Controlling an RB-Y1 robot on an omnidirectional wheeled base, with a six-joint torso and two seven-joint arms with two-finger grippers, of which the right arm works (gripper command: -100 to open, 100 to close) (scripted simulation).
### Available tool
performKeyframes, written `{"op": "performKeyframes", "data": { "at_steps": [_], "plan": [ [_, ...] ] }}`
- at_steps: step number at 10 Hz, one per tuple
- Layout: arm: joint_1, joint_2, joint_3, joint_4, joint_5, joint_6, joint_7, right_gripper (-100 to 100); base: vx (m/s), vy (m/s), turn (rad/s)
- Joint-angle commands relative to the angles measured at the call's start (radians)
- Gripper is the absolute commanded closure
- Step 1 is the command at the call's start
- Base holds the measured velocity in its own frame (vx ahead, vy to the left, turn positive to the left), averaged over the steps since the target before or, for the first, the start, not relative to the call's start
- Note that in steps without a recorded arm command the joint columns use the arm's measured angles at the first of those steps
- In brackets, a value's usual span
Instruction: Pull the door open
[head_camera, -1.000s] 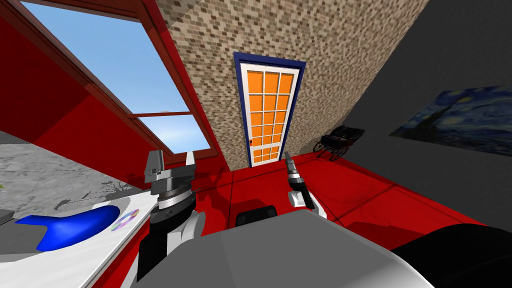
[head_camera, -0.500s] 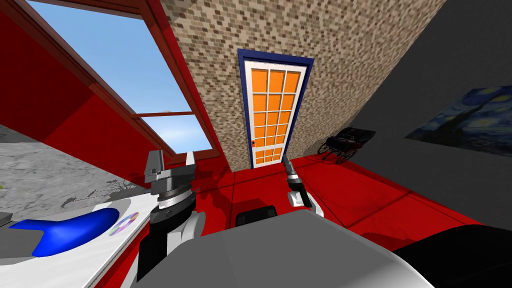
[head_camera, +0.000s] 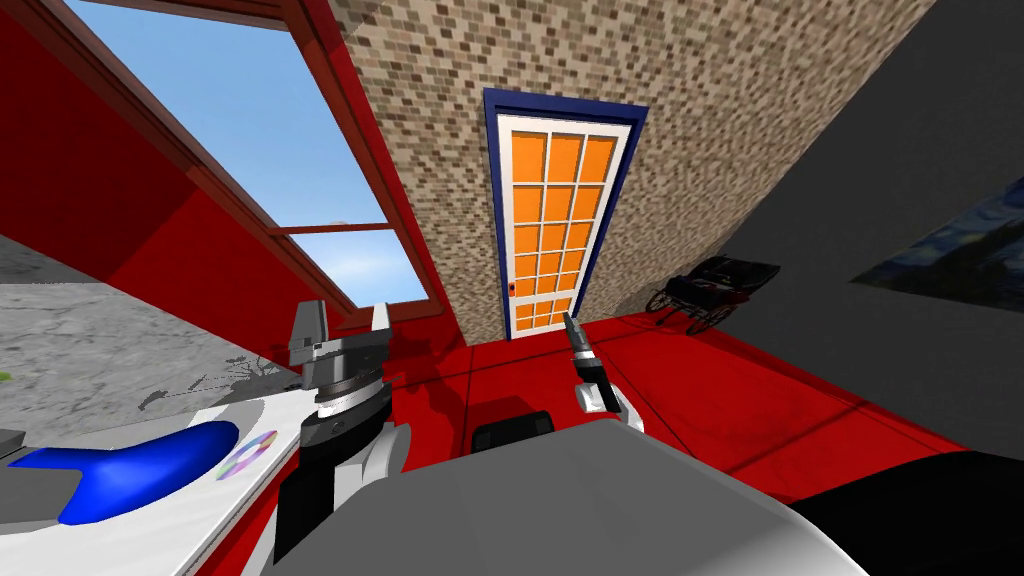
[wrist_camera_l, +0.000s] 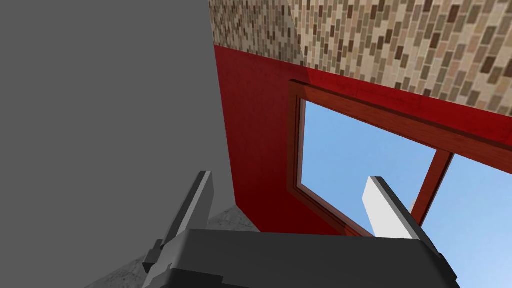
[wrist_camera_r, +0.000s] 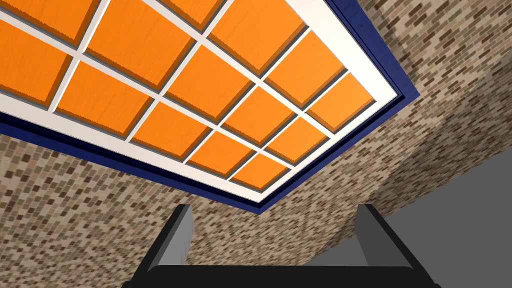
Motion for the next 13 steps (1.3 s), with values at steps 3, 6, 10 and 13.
{"op": "performKeyframes", "data": {
  "at_steps": [3,6,10,13],
  "plan": [
    [-0.036,-0.007,-0.012,0.095,0.002,-0.018,0.078,-100,0.103,0.035,0.059],
    [-0.055,-0.012,-0.018,0.146,0.003,-0.028,0.119,-100,0.079,0.011,0.039],
    [-0.093,-0.019,-0.03,0.249,0.005,-0.048,0.203,-100,0.1,0.025,0.062],
    [-0.122,-0.025,-0.04,0.325,0.006,-0.063,0.264,-100,0.104,0.019,0.059]
  ]
}}
